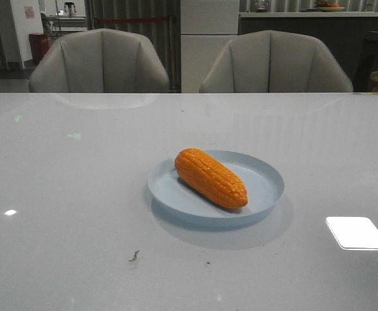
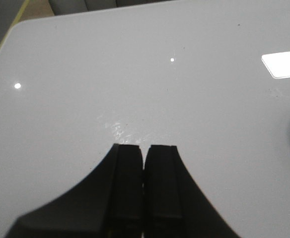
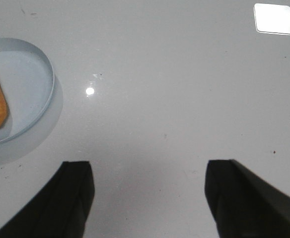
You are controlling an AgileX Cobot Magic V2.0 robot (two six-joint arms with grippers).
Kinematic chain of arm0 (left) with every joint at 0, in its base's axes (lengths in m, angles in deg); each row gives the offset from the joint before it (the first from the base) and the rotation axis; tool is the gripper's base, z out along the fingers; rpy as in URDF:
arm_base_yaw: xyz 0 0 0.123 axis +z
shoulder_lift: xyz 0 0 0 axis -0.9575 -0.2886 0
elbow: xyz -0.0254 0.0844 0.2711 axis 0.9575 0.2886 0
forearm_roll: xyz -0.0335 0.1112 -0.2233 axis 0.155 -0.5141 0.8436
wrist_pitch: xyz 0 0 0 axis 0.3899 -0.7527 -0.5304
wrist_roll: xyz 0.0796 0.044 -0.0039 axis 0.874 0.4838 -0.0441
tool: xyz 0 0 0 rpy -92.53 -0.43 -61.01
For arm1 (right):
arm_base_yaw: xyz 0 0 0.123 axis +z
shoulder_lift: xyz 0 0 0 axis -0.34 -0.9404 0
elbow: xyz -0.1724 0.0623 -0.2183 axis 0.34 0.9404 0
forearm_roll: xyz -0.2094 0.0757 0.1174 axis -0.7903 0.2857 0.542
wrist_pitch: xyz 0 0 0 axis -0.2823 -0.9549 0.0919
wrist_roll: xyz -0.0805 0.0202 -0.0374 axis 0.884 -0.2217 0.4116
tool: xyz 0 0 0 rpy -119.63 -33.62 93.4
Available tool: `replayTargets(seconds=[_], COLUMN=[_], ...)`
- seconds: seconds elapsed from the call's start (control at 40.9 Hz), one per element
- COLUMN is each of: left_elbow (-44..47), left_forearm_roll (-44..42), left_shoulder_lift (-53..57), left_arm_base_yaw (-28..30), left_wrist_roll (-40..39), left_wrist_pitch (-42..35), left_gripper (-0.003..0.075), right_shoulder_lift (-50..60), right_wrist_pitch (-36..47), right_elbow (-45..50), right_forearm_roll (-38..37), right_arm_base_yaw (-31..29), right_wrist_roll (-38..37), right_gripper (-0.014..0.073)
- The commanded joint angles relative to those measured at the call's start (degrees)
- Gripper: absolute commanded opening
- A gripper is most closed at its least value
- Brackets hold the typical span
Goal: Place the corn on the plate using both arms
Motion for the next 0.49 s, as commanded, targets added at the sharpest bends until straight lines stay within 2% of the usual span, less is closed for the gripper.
replayTargets(seconds=[0.0, 0.171, 0.465], left_elbow=[2.39, 10.39, 24.25], left_forearm_roll=[-0.46, -0.46, 0.43], left_shoulder_lift=[6.73, 18.21, 39.07], left_arm_base_yaw=[0.05, 0.05, 0.05], left_wrist_roll=[-0.36, -0.36, -0.36], left_wrist_pitch=[-6.55, -10.94, -12.35], left_gripper=[0.0094, 0.0094, 0.0094], right_shoulder_lift=[0.26, 0.26, 0.26], right_wrist_pitch=[4.03, 4.03, 4.03], right_elbow=[-1.51, -1.51, -1.51], right_forearm_roll=[0.11, 0.11, 0.11], right_arm_base_yaw=[0.11, 0.11, 0.11], right_wrist_roll=[0.15, 0.15, 0.15], right_gripper=[0.0578, 0.0578, 0.0578])
